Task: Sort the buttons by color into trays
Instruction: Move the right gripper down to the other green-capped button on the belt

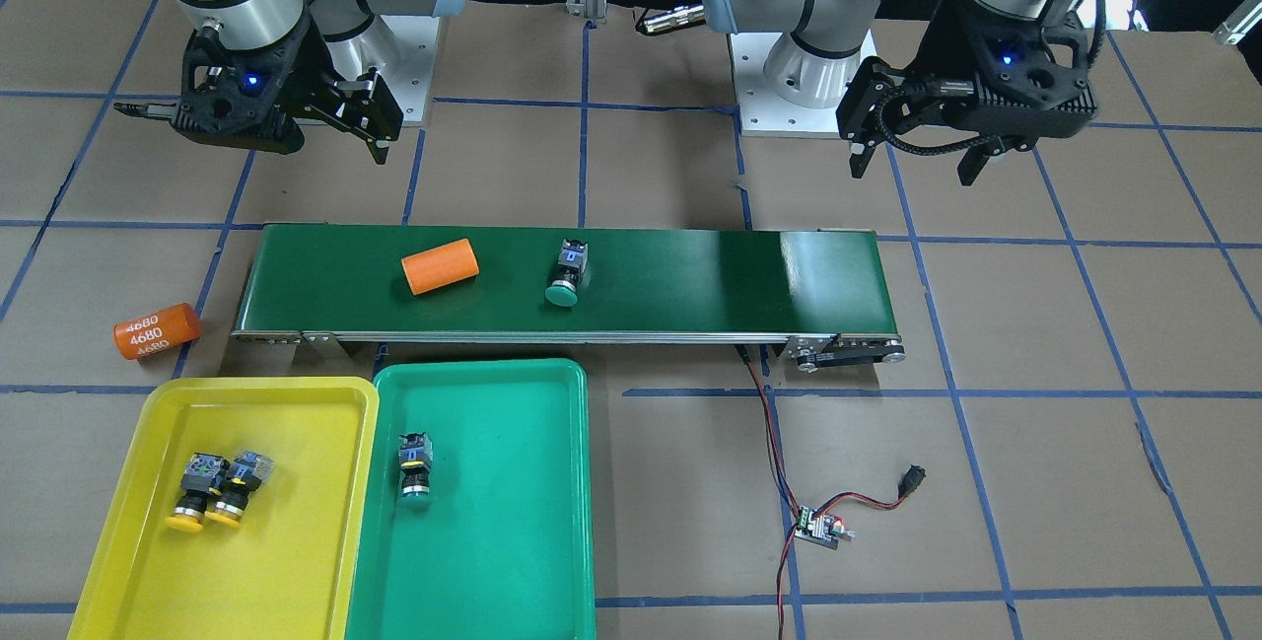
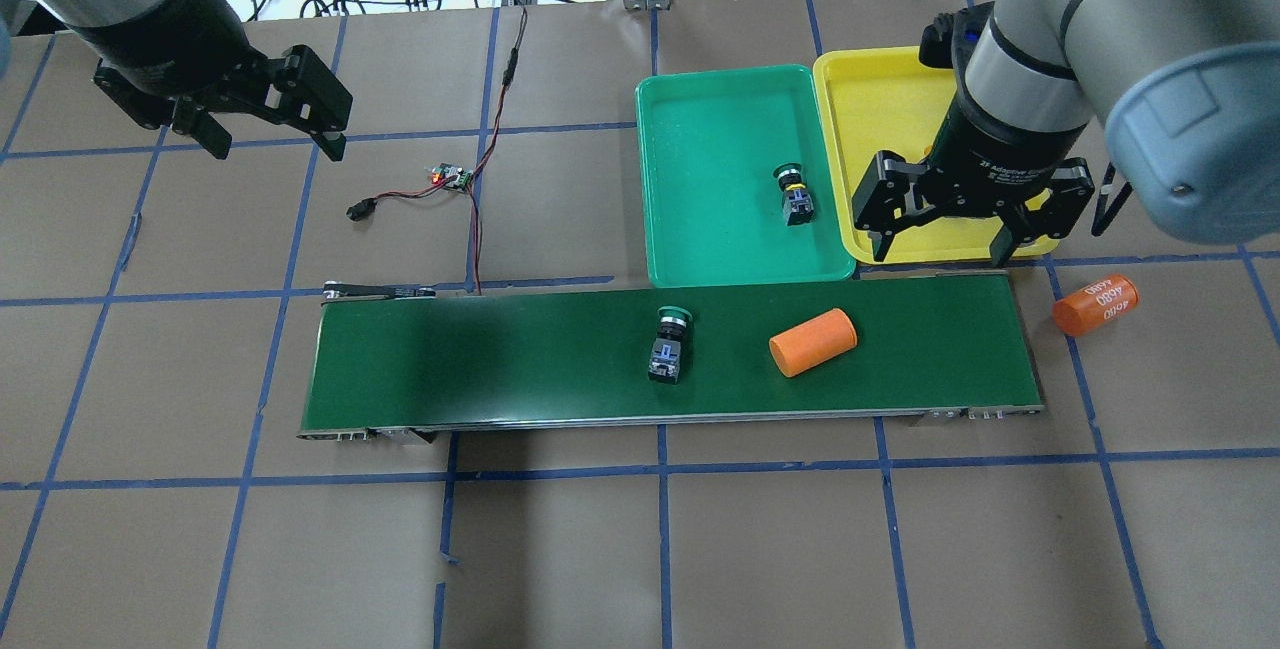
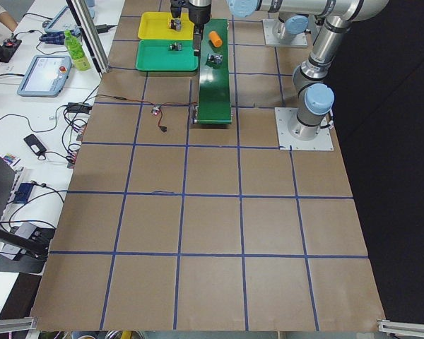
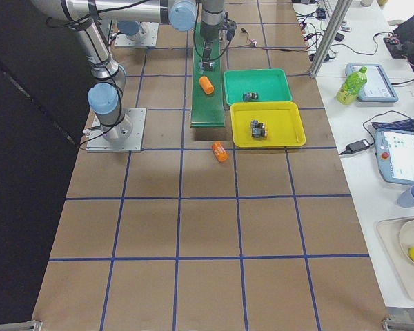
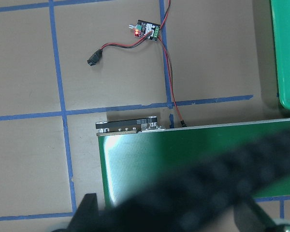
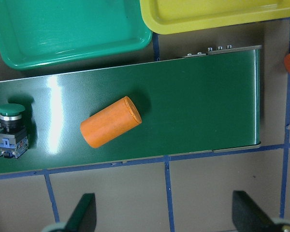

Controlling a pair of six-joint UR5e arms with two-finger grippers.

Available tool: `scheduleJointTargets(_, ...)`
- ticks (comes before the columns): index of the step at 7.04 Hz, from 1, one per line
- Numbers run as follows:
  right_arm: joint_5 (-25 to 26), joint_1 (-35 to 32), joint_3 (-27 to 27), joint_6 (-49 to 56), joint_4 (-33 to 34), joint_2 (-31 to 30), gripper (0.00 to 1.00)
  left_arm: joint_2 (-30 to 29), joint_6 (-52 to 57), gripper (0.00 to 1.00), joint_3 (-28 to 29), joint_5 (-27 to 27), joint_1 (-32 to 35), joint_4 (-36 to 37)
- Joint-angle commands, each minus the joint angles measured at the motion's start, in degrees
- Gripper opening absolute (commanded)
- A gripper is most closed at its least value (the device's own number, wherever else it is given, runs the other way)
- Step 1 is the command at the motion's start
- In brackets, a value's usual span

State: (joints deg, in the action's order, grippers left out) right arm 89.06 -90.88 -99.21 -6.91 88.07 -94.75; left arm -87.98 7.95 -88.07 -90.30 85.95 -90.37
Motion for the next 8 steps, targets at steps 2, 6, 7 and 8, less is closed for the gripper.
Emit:
scheduleJointTargets(2,0.24,-0.09,-1.43,-0.03,0.26,-0.43,1.0,0.18,0.13,1.0,0.18,0.04,-0.43,-0.07)
scheduleJointTargets(6,-0.38,-0.18,-4.76,0.06,0.88,-1.67,1.0,0.09,0.13,1.0,0.27,0.04,-0.43,-0.07)
scheduleJointTargets(7,-0.55,-0.27,-4.86,-0.03,0.96,-1.75,1.0,0.17,0.13,1.0,0.36,-0.05,-0.69,0.02)
scheduleJointTargets(8,-0.64,-0.35,-4.86,0.06,1.05,-1.67,1.0,0.26,0.31,1.0,0.36,-0.14,-0.43,-0.07)
